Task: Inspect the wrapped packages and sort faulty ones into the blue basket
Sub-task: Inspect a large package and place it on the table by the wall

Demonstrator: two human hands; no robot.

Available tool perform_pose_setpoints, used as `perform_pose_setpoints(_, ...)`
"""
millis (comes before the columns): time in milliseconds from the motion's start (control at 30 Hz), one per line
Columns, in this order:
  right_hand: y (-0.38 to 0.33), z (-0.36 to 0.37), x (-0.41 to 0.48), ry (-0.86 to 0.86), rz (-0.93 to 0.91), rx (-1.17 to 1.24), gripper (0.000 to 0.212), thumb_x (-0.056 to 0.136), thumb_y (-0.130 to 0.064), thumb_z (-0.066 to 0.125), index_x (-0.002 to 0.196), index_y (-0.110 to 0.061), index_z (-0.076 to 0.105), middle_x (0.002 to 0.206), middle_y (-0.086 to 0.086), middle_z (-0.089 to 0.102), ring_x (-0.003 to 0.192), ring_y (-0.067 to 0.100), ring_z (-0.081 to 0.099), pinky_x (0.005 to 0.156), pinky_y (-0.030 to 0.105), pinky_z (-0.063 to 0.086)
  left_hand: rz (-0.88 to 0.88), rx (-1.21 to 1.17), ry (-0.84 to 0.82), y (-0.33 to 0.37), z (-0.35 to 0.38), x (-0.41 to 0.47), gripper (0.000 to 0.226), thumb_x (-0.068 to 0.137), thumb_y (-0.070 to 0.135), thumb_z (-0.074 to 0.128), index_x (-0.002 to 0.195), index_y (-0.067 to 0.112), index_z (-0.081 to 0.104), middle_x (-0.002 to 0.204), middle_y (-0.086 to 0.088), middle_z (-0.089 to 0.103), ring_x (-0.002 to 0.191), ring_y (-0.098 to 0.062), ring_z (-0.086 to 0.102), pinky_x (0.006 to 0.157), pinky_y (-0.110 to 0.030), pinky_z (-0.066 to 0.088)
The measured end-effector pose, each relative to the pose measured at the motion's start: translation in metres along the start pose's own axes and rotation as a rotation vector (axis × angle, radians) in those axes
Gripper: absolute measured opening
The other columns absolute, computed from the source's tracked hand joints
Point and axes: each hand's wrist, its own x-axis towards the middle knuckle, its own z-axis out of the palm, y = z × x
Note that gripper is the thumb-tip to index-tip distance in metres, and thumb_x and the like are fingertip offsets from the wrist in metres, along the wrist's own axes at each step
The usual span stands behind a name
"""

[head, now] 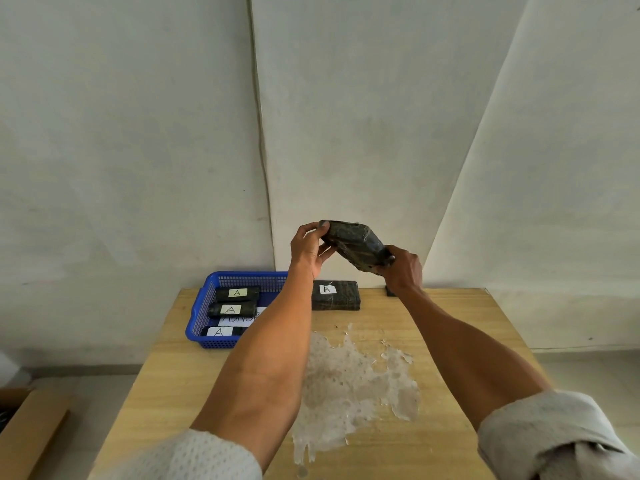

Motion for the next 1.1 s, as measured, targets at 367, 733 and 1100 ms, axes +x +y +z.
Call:
perform_pose_setpoints(367, 0.001, 0.007, 0.004, 0.105, -0.214, -0.226, 0.038, 0.084, -0.008, 0.076, 0.119, -0.020, 0.072, 0.116, 0.009, 0.072, 0.108, 0.035, 0.061, 0.097, 0.050, 0.047, -0.154, 0.260, 0.137, -0.006, -0.004, 0.008, 0.060, 0.072, 0.050, 0.084, 0.104, 0.010, 0.055, 0.105, -0.016, 0.064, 0.100, -0.031, 0.064, 0.084, -0.048, 0.061)
perform_pose_setpoints(733, 0.005, -0.017, 0.019, 0.219, -0.046, 0.097, 0.101, 0.065, -0.040, 0.093, 0.149, -0.025, 0.039, 0.155, 0.015, 0.037, 0.142, 0.038, 0.034, 0.112, 0.062, 0.035, -0.169, 0.124, 0.094, -0.017, -0.020, 0.008, 0.047, 0.079, 0.015, 0.083, 0.115, -0.004, 0.060, 0.111, -0.022, 0.066, 0.102, -0.033, 0.066, 0.082, -0.041, 0.062)
perform_pose_setpoints(1100, 0.016, -0.047, 0.019, 0.142, -0.247, 0.191, 0.057, 0.067, -0.007, 0.092, 0.117, -0.011, 0.064, 0.119, 0.008, 0.066, 0.110, 0.025, 0.061, 0.092, 0.032, 0.050, -0.041, 0.702, 0.173, -0.026, -0.024, 0.012, 0.042, 0.103, 0.040, 0.048, 0.127, 0.006, 0.053, 0.121, -0.014, 0.056, 0.103, -0.028, 0.061, 0.093, -0.043, 0.057)
